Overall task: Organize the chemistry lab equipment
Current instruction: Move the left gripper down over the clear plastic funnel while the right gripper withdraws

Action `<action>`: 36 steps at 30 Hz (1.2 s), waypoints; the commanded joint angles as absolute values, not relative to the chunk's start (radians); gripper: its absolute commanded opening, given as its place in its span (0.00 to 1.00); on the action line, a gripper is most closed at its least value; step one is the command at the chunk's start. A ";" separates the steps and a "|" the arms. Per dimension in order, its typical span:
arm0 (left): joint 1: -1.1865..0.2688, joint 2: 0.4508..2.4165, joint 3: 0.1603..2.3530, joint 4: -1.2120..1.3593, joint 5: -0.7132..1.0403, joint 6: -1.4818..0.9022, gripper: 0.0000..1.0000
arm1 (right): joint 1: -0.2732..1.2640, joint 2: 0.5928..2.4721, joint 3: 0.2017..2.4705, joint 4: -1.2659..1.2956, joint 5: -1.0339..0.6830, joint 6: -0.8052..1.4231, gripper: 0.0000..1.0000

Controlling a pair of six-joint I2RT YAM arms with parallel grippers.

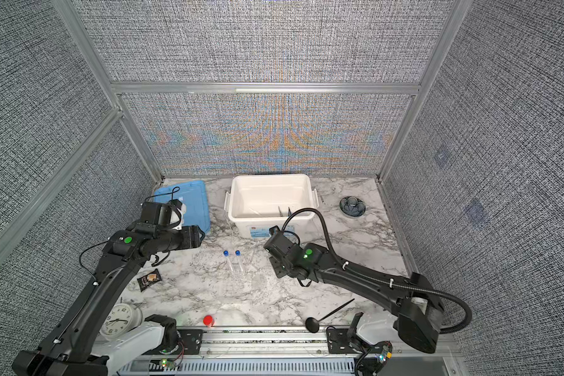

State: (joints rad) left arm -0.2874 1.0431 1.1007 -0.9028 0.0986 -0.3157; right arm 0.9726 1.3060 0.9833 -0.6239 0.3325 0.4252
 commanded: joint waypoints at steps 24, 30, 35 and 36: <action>-1.041 1.313 1.233 -0.972 0.129 -0.075 0.75 | 0.577 0.912 0.740 -0.639 0.484 0.775 0.58; -1.058 1.431 1.242 -0.963 0.038 -0.118 0.74 | 0.575 0.865 0.693 -0.644 0.471 0.793 0.58; -1.058 1.545 1.255 -0.933 0.096 -0.136 0.70 | 0.575 0.833 0.651 -0.638 0.436 0.807 0.58; -1.058 1.557 1.255 -0.926 0.105 -0.137 0.67 | 0.575 0.828 0.645 -0.639 0.438 0.808 0.58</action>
